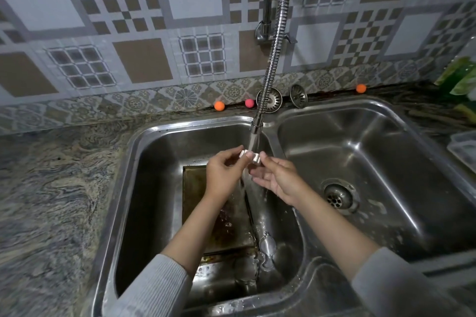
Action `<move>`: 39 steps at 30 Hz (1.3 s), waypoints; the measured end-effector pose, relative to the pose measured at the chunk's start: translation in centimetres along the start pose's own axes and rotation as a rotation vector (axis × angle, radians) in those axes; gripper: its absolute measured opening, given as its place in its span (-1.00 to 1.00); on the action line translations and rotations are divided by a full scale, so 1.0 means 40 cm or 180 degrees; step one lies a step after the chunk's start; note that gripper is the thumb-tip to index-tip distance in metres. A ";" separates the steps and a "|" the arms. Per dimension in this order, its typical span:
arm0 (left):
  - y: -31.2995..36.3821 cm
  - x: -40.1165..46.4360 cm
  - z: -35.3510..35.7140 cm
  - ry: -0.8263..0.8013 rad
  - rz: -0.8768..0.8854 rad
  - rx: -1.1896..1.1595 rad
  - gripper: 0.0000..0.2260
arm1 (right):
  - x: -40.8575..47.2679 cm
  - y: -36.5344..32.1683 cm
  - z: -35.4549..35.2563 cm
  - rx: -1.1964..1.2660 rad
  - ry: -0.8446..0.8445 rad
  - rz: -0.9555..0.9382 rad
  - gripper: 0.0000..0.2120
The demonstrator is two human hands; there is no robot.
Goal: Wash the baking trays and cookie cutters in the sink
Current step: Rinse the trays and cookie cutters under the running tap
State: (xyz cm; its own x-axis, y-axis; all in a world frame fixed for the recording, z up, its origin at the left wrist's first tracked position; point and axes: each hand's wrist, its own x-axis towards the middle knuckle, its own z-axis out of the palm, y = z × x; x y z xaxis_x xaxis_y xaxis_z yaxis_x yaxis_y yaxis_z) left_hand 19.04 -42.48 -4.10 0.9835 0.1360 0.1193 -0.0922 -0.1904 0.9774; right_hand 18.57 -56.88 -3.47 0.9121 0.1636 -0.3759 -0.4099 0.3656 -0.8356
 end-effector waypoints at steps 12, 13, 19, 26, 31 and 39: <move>-0.015 0.000 0.026 0.0134 -0.0244 0.0216 -0.64 | 0.010 -0.023 0.061 -0.0371 0.0942 -0.0022 -0.72; -0.012 0.000 0.032 0.0109 -0.0241 0.0191 -0.64 | 0.009 -0.024 0.059 -0.0350 0.1014 -0.0058 -0.72; 0.011 -0.013 0.070 0.0026 -0.0247 -0.0118 -0.81 | -0.014 -0.026 0.025 -0.0129 0.1208 -0.0154 -0.74; -0.005 -0.009 0.058 0.0188 -0.0408 -0.0265 -0.85 | -0.023 -0.019 0.013 -0.0026 0.0971 -0.0184 -0.90; -0.002 -0.015 0.037 0.0195 -0.0616 -0.0443 -0.71 | -0.015 -0.015 0.042 -0.0175 0.1005 -0.0303 -0.91; 0.019 -0.006 0.033 0.0121 -0.1185 -0.0800 -0.80 | -0.014 -0.035 0.055 -0.0386 0.0903 -0.0472 -0.89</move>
State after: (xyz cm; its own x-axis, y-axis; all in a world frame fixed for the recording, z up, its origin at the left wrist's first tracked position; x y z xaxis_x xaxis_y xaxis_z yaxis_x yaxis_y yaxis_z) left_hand 18.95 -43.94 -3.62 0.9508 0.1870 -0.2469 0.2274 0.1197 0.9664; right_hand 18.63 -55.45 -1.19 0.9322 -0.1509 -0.3290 -0.2856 0.2520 -0.9246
